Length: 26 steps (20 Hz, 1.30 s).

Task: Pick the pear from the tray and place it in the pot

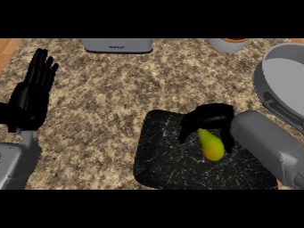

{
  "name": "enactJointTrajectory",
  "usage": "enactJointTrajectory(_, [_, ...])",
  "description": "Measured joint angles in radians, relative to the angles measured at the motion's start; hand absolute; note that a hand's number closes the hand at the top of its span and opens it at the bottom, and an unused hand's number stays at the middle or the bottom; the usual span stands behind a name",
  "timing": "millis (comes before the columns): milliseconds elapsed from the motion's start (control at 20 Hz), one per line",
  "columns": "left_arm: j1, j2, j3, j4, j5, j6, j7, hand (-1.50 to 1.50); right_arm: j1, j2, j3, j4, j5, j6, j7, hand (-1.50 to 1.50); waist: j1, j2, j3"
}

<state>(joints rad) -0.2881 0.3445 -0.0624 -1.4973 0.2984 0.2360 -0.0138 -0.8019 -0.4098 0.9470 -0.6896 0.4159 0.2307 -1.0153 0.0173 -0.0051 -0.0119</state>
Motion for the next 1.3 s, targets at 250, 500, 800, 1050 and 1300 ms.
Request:
enactJointTrajectory(250, [-0.002,-0.013,0.002,0.001,-0.011,0.011,0.000,0.00,0.028,-0.002,0.006,-0.066,0.012,-0.035,-0.021,1.50,-0.008,-0.005,-0.002])
enactJointTrajectory(500, [0.004,-0.013,0.005,-0.018,-0.016,0.012,0.018,0.00,0.055,-0.018,-0.001,-0.117,0.016,-0.053,-0.027,1.50,-0.008,-0.005,-0.002])
enactJointTrajectory(800, [0.008,-0.003,0.029,-0.027,-0.007,-0.010,0.029,0.00,0.074,-0.018,-0.088,-0.125,-0.015,-0.086,0.017,1.50,-0.015,-0.003,0.000])
enactJointTrajectory(1050, [0.017,-0.002,0.028,-0.021,-0.010,-0.013,0.026,0.00,0.028,0.048,-0.230,-0.007,-0.048,-0.215,0.390,1.50,-0.023,-0.005,0.004])
enactJointTrajectory(1300, [0.021,-0.001,0.027,-0.016,-0.015,-0.013,0.024,0.00,-0.063,0.112,-0.341,0.078,-0.043,-0.413,0.784,1.50,-0.021,-0.013,0.004])
